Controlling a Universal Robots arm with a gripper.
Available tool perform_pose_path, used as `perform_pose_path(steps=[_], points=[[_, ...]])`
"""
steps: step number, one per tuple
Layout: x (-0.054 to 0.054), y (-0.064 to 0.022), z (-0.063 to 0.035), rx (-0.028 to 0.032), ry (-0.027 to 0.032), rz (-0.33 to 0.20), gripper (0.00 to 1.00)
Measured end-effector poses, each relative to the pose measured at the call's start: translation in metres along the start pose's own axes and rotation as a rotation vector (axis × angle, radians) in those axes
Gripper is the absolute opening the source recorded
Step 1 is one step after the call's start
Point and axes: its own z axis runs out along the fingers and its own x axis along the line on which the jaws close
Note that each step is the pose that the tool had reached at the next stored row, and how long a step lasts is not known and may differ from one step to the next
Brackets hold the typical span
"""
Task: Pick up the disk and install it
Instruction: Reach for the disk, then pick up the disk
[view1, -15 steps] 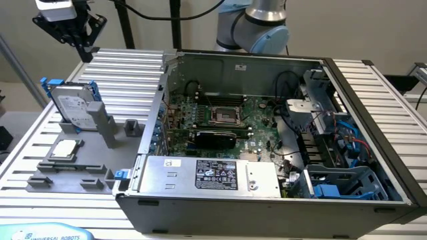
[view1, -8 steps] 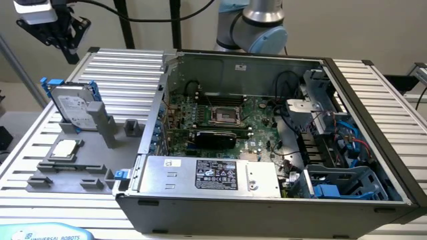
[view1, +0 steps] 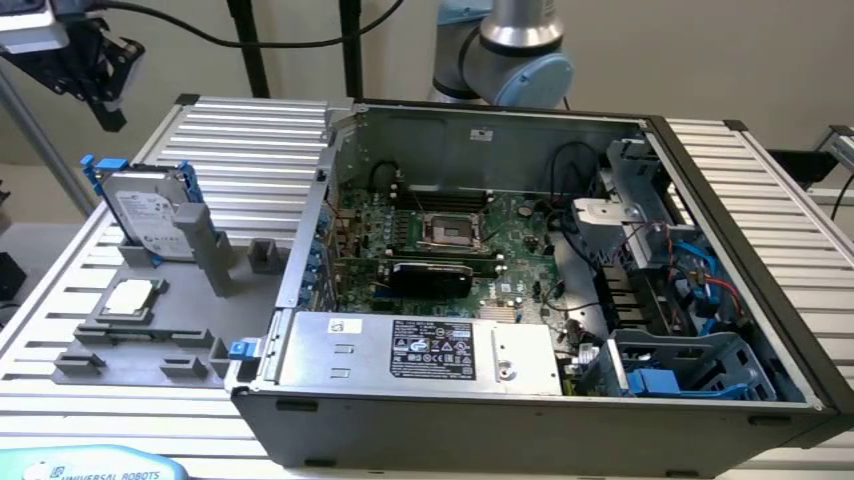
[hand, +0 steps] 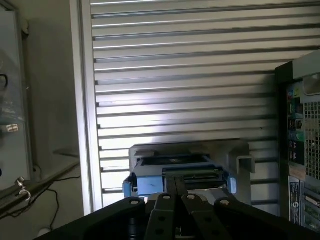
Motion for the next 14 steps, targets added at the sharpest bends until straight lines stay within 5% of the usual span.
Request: perform_pose_path(steps=[5,14], points=[[0.015,-0.0011,0.0000,0.0025,0.0002,-0.007,0.11],[0.017,-0.0019,-0.0001,0.0080,0.0005,-0.026,0.11]])
